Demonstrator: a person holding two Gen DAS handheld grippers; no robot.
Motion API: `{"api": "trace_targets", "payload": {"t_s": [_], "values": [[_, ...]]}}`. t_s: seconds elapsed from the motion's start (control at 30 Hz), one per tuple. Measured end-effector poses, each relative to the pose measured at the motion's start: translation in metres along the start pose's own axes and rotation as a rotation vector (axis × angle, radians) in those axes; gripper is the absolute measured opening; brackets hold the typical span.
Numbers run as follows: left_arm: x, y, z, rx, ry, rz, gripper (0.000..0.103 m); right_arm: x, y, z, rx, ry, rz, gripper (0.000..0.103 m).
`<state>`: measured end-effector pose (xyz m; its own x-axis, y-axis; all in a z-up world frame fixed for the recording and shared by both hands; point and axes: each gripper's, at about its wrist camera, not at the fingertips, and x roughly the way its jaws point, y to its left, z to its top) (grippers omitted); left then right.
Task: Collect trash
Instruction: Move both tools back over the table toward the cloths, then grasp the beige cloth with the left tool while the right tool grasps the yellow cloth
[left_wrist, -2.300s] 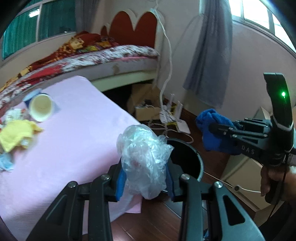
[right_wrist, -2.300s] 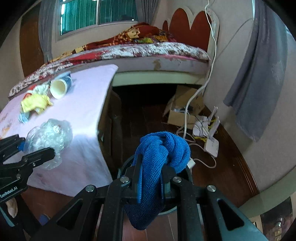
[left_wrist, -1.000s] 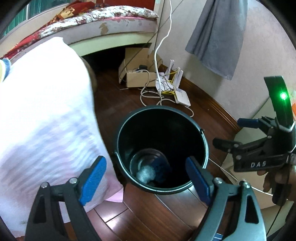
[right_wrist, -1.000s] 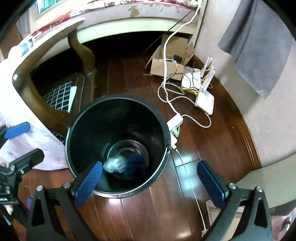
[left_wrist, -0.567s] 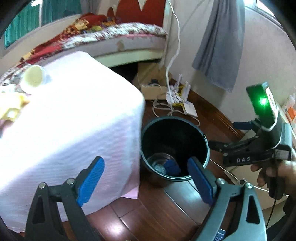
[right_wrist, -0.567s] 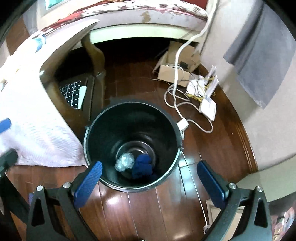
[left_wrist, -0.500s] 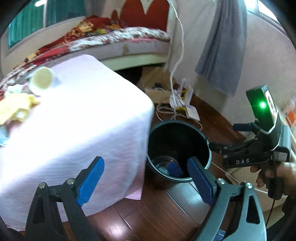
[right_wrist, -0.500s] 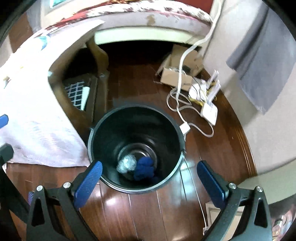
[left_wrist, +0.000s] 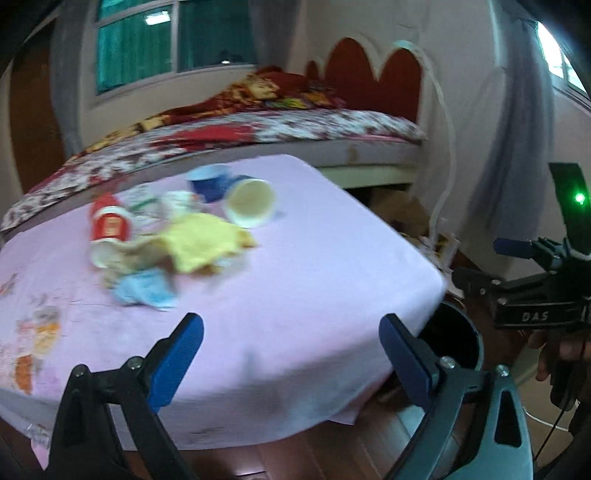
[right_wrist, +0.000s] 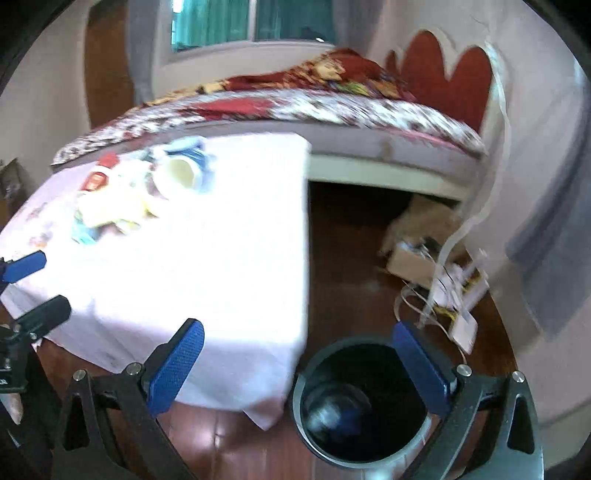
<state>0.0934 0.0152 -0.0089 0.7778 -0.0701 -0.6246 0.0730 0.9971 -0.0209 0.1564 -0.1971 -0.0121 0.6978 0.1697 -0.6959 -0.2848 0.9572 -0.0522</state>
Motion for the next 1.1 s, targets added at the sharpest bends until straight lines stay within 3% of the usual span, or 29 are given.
{"api": "trace_targets", "payload": {"t_s": [0.3, 0.53, 0.63, 0.7, 1.1], "values": [[-0.01, 0.087, -0.01, -0.105, -0.021, 0.132, 0.097, 0.023, 0.086, 0.046, -0.075, -0.045, 0.121, 0.103], [0.0, 0.136, -0.022, -0.141, 0.01, 0.201, 0.085, 0.035, 0.137, 0.068, -0.119, -0.084, 0.187, 0.103], [0.002, 0.151, -0.024, -0.147, 0.019, 0.207, 0.08, 0.043, 0.157, 0.075, -0.14, -0.109, 0.205, 0.103], [0.004, 0.159, -0.024, -0.151, 0.02, 0.205, 0.078, 0.052, 0.173, 0.08, -0.159, -0.074, 0.214, 0.103], [0.028, 0.177, -0.005, -0.148, 0.024, 0.161, 0.078, 0.111, 0.211, 0.094, -0.193, 0.01, 0.211, 0.103]]}}
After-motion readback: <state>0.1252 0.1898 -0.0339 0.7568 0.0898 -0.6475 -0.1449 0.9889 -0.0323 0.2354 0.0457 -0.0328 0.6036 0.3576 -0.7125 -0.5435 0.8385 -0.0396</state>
